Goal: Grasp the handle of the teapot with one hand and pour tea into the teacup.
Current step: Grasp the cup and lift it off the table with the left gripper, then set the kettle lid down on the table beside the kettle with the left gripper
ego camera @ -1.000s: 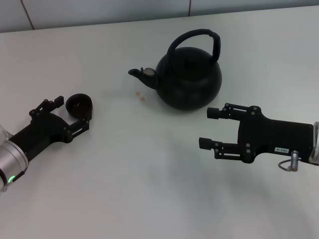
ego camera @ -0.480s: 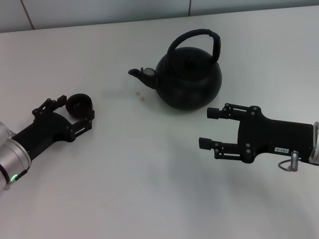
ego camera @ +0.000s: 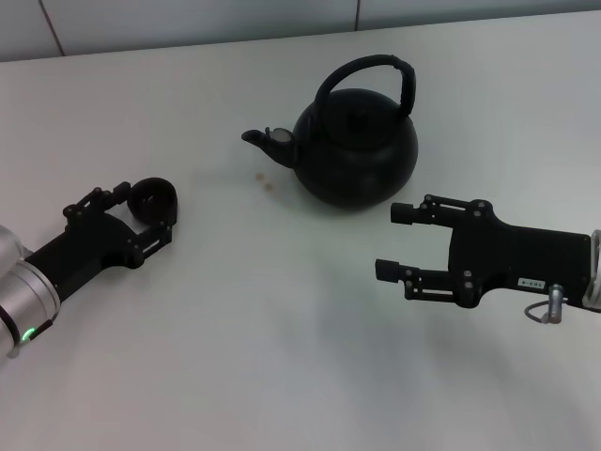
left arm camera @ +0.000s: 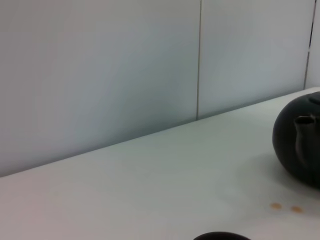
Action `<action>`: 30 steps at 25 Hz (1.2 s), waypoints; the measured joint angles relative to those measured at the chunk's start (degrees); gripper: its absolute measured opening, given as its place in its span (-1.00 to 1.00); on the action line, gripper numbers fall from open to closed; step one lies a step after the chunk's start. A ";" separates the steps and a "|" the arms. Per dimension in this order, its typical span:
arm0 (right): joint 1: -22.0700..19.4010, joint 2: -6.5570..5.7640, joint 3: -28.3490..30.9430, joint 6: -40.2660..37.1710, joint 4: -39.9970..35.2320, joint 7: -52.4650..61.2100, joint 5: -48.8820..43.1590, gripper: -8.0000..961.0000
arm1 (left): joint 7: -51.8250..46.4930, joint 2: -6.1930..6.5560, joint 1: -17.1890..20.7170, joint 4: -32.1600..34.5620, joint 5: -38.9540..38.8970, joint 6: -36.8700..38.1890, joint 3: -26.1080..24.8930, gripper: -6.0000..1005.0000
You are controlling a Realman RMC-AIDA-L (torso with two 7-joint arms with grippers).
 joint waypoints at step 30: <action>1.02 0.00 -0.53 -0.07 2.05 -0.94 0.61 0.56 | -0.02 0.00 -4.89 -2.93 0.26 4.59 4.41 0.34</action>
